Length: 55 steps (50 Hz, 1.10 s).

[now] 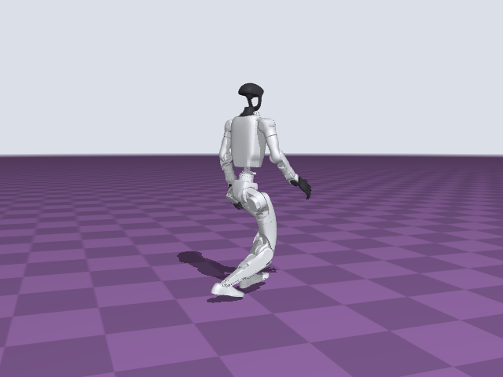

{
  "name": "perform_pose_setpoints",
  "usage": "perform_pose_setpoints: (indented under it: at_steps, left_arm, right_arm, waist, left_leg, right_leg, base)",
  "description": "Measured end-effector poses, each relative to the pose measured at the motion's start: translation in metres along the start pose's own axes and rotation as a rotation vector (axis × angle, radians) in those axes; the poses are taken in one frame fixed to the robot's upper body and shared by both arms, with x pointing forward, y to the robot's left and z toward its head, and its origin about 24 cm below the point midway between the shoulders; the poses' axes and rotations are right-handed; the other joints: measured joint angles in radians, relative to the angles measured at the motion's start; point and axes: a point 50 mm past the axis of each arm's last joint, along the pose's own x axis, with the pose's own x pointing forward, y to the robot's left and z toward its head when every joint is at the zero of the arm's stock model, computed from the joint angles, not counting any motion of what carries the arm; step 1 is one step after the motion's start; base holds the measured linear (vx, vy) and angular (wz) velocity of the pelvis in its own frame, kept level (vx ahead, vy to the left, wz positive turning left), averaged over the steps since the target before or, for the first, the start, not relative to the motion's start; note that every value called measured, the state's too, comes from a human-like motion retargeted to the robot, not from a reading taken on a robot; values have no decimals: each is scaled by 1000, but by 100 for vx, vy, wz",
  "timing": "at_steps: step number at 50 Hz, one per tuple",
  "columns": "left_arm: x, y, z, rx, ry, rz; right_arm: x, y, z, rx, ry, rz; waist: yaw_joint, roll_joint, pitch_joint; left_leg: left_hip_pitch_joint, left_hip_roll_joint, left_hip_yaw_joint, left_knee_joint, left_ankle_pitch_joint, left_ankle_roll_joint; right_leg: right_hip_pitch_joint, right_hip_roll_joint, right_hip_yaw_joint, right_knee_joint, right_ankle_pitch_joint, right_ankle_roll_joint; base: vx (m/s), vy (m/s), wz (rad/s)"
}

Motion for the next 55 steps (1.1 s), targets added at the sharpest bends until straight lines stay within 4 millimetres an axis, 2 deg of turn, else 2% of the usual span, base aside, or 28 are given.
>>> perform_pose_setpoints:
  at_steps: [2, 5, 7, 10, 13, 15, 17, 19, 21, 23, 25, 28, 32, 35, 37, 38, 40, 42, 45, 47, 50, 52, 55]
  left_arm:
    - [1, 2, 3, 24, -8, 9]
    - [7, -2, 23, 38, -63, 8]
    - [12, -6, 46, 36, -126, 5]
    - [17, -13, 86, 11, -234, 3]
    - [17, -18, 127, -37, -357, -7]
    - [14, -21, 147, -61, -426, -18]
    - [12, -22, 153, -74, -456, -25]
    - [12, -22, 148, -76, -450, -22]
    - [13, -24, 134, -60, -410, -18]
    - [14, -27, 114, -32, -345, -20]
    - [15, -27, 90, 0, -268, -24]
    - [13, -20, 50, 29, -141, -23]
    - [6, -7, 7, 34, 6, 4]
    - [2, 0, -10, 52, 70, 18]
    - [2, 2, -12, 74, 82, 25]
    - [3, 2, -10, 79, 78, 27]
    - [7, 0, 3, 82, 45, 23]
    - [13, -5, 26, 76, -20, 14]
    - [20, -14, 67, 65, -138, 1]
    - [22, -19, 96, 47, -228, -8]
    - [19, -26, 139, 12, -366, -27]
    - [16, -29, 162, -7, -446, -42]
    - [10, -34, 182, -4, -527, -60]
  right_arm:
    - [-6, 10, -15, 2, 55, 38]
    - [-19, 26, -39, 25, 162, 95]
    - [-26, 31, -53, 40, 219, 112]
    - [-34, 28, -69, 67, 280, 106]
    - [-39, 20, -80, 82, 321, 76]
    - [-43, 15, -86, 77, 344, 56]
    - [-45, 13, -91, 70, 362, 39]
    - [-45, 11, -91, 57, 366, 28]
    - [-40, 9, -86, 30, 347, 19]
    - [-32, 5, -76, -7, 305, 10]
    - [-23, 2, -63, -33, 251, 0]
    - [-13, -2, -41, -19, 166, -24]
    - [-5, -3, -21, 2, 87, -19]
    - [-7, 4, -24, 8, 99, 13]
    - [-14, 12, -36, 12, 150, 45]
    - [-18, 17, -44, 17, 182, 66]
    - [-26, 28, -58, 26, 251, 110]
    - [-34, 35, -70, 30, 308, 142]
    - [-43, 34, -85, 37, 367, 161]
    - [-47, 30, -92, 47, 389, 154]
    - [-51, 23, -99, 62, 415, 131]
    - [-53, 19, -103, 67, 432, 116]
    - [-57, 16, -108, 64, 452, 98]
  waist:
    - [-34, -74, 23]
    - [-84, -139, 45]
    - [-126, -157, 42]
    - [-183, -154, 30]
    - [-206, -118, 27]
    - [-197, -78, 28]
    - [-162, -15, 38]
    - [-113, 64, 59]
    - [-71, 121, 75]
    - [-34, 150, 74]
    - [1, 156, 60]
    - [31, 135, 41]
    - [16, 72, 5]
    - [-12, 5, 4]
    - [-45, -64, 27]
    - [-60, -89, 37]
    - [-93, -128, 47]
    - [-129, -145, 45]
    - [-179, -143, 37]
    - [-205, -130, 34]
    - [-222, -102, 31]
    - [-219, -78, 27]
    - [-194, -39, 17]
  left_leg:
    - [75, -96, 43, 9, 3, 46]
    - [178, -181, 78, 5, -31, 109]
    - [250, -212, 74, -38, -54, 123]
    - [380, -229, 51, -135, -75, 115]
    - [499, -185, 26, -194, -80, 82]
    - [549, -124, 14, -164, -89, 55]
    - [573, -27, -2, -29, -94, 19]
    - [572, 105, -15, 190, -38, -34]
    - [500, 222, -19, 419, 90, -68]
    - [366, 300, -23, 575, 147, -50]
    - [219, 328, -24, 615, 110, -16]
    - [61, 285, -10, 437, 27, 1]
    - [-49, 118, -6, 56, -20, -11]
    - [-19, 4, 22, 7, -7, 22]
    - [50, -87, 64, 28, -3, 66]
    - [83, -120, 79, 33, -12, 88]
    - [141, -172, 97, 22, -29, 122]
    - [206, -199, 93, -20, -46, 130]
    - [326, -223, 74, -117, -61, 123]
    - [405, -220, 60, -183, -63, 108]
    - [506, -191, 41, -258, -64, 84]
    - [554, -156, 33, -280, -68, 69]
    - [596, -94, 23, -247, -87, 46]
  right_leg:
    - [51, -105, 27, 149, 64, 60]
    - [-23, -229, 58, 421, 310, 115]
    - [-144, -293, 77, 534, 329, 91]
    - [-341, -347, 90, 548, 231, 49]
    - [-479, -294, 72, 359, 139, 41]
    - [-513, -199, 57, 203, 97, 41]
    - [-483, -84, 20, 127, 78, 10]
    - [-418, 38, -36, 117, 60, -52]
    - [-362, 120, -74, 118, 32, -110]
    - [-318, 167, -85, 91, 9, -139]
    - [-267, 192, -76, 37, -4, -135]
    - [-168, 185, -46, -45, -2, -92]
    - [-71, 92, -22, -88, -5, -35]
    - [2, -2, 8, 19, -11, 12]
    - [59, -102, 31, 167, 64, 73]
    - [59, -144, 40, 254, 152, 101]
    - [1, -223, 58, 421, 317, 122]
    - [-102, -287, 72, 532, 350, 93]
    - [-273, -350, 84, 582, 270, 41]
    - [-378, -359, 80, 520, 207, 26]
    - [-501, -321, 60, 339, 145, 27]
    - [-550, -250, 55, 177, 118, 42]
    - [-577, -131, 56, 0, 96, 51]
  base:
    - [4, 4, 53]
    - [-4, 5, 22]
    - [0, 0, 0]
    - [0, 0, 0]
    - [3, -3, -21]
    - [2, -5, -57]
    - [-1, -5, -88]
    - [-2, -5, -96]
    - [-7, -4, -53]
    - [-8, -4, -18]
    - [0, 0, 0]
    - [0, 0, 0]
    - [4, 5, 17]
    - [4, 4, 39]
    - [5, 4, 54]
    - [-1, 5, 41]
    - [-5, 5, 29]
    - [-4, 4, 23]
    - [0, 2, 6]
    - [0, 0, 0]
    - [1, -1, -7]
    - [2, -5, -31]
    - [0, -6, -41]
